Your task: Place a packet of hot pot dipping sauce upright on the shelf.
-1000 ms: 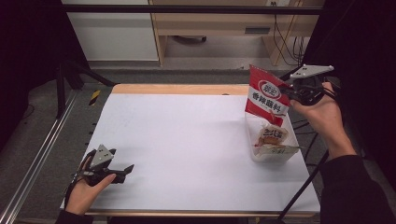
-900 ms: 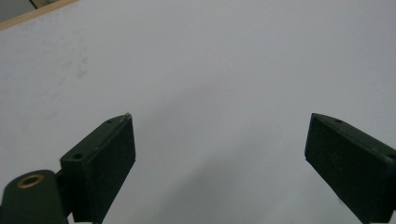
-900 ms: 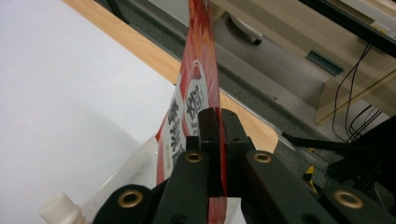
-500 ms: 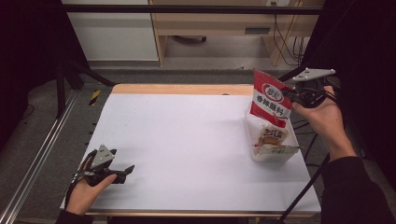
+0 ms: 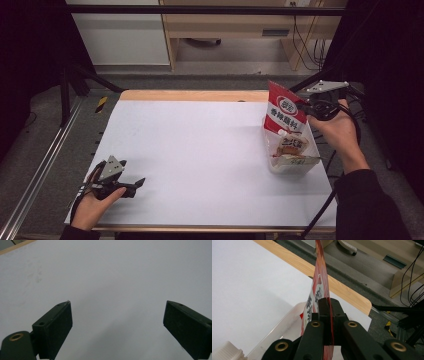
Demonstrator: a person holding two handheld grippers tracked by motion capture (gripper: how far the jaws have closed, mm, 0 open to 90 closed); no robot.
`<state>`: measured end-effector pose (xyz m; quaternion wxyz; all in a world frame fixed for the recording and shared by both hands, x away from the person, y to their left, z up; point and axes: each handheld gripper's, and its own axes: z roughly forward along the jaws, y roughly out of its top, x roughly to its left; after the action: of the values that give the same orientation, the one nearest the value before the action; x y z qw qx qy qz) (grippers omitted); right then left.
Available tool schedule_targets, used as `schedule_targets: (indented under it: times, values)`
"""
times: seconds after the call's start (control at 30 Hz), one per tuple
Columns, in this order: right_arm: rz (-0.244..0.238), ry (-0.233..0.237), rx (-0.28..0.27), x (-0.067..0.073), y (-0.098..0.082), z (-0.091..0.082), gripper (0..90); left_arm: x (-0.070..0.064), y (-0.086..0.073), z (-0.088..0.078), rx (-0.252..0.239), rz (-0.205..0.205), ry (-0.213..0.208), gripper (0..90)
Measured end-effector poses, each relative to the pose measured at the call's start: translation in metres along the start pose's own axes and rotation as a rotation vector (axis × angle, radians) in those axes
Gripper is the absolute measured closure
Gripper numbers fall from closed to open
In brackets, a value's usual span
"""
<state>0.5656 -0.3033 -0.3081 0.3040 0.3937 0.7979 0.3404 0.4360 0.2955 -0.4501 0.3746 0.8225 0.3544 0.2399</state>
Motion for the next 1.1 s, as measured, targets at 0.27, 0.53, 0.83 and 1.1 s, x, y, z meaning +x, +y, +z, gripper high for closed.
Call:
schedule_targets:
  times: [0.27, 0.53, 0.83, 1.1]
  values:
    - [0.046, -0.006, 0.025, -0.008, -0.012, -0.004, 89.9, -0.001, 0.000, 0.000, 0.005, 0.008, -0.003, 8.5]
    - [0.073, -0.016, 0.052, -0.012, -0.026, -0.010, 87.9, -0.003, 0.001, 0.001, 0.011, 0.015, -0.006, 8.5]
    - [0.087, -0.060, 0.010, -0.011, -0.022, -0.019, 59.1, -0.003, 0.000, 0.002, 0.024, 0.027, -0.013, 8.5]
    - [0.063, -0.070, -0.016, -0.001, -0.014, -0.026, 38.1, -0.004, 0.000, 0.002, 0.027, 0.035, -0.014, 8.5]
